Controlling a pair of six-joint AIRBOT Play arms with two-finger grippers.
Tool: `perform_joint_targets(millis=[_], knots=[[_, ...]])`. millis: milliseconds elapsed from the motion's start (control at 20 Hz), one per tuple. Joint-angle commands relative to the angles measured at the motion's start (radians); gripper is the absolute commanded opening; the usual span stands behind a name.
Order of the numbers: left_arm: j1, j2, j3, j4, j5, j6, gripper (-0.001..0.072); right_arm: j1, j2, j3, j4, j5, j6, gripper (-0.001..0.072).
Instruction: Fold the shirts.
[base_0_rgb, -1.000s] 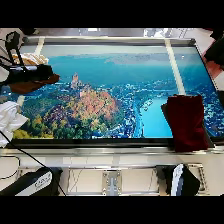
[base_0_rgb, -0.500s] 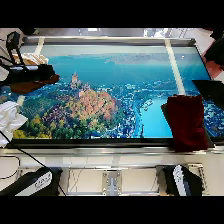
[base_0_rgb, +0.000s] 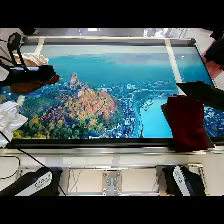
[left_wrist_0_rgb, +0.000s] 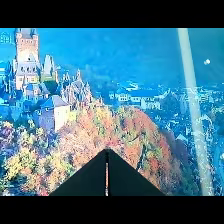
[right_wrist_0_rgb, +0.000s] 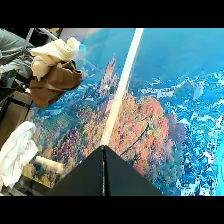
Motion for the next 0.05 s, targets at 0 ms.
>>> perform_joint_targets(millis=[0], knots=[[0.001,0.001,0.000,0.000,-0.001,0.000,0.0016,0.006,-0.003,0.001,-0.003,0.000,-0.001,0.0017]])
